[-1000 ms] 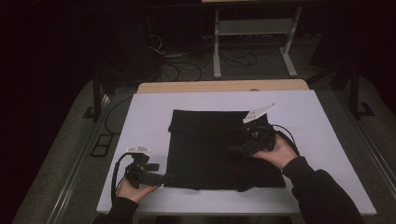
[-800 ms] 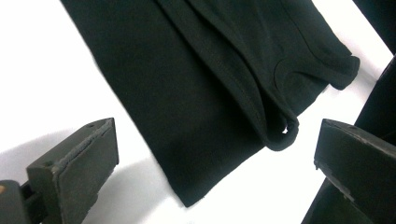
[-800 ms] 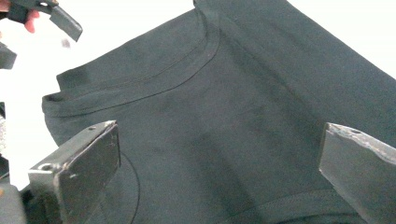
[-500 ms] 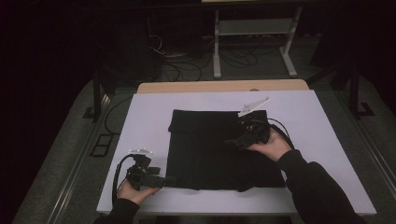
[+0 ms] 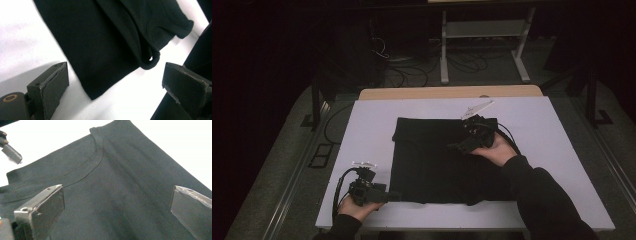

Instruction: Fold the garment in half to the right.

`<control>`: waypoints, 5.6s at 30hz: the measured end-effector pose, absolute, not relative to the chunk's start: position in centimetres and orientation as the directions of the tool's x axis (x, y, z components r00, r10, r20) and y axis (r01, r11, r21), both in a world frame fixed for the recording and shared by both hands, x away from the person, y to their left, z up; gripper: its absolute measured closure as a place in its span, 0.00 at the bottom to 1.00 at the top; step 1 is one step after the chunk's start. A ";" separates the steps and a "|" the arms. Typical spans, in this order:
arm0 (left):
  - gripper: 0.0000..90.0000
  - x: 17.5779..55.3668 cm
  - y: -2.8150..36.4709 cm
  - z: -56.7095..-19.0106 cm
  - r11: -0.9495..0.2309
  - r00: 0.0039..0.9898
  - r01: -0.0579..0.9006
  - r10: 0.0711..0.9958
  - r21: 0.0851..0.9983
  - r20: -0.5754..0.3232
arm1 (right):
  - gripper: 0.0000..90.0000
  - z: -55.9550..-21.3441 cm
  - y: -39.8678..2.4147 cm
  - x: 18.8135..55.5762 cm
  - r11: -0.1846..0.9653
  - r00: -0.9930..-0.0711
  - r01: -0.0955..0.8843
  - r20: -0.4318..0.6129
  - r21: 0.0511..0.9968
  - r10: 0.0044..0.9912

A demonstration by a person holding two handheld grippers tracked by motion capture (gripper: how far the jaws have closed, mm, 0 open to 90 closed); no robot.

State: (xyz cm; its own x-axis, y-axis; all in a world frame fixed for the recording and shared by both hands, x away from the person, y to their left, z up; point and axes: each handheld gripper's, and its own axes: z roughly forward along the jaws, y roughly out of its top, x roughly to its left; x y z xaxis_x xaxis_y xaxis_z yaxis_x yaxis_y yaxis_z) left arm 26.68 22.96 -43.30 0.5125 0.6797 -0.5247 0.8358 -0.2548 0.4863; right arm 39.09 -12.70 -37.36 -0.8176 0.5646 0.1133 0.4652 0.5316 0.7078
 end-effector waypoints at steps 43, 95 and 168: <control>0.93 27.4 21.6 -43.6 -0.281 0.473 0.860 0.750 0.425 -0.462 | 0.00 -37.5 -8.7 42.3 0.526 -0.822 0.459 0.117 0.716 0.557; 0.93 27.4 22.2 -43.2 -0.273 0.492 0.849 0.719 0.452 -0.491 | 0.00 -37.1 -1.8 48.5 0.576 -0.822 0.444 0.057 0.686 0.566; 0.92 27.6 22.2 -43.2 -0.279 0.502 0.848 0.695 0.451 -0.515 | 0.64 -43.8 7.7 54.5 0.581 -0.794 0.533 0.125 0.615 0.595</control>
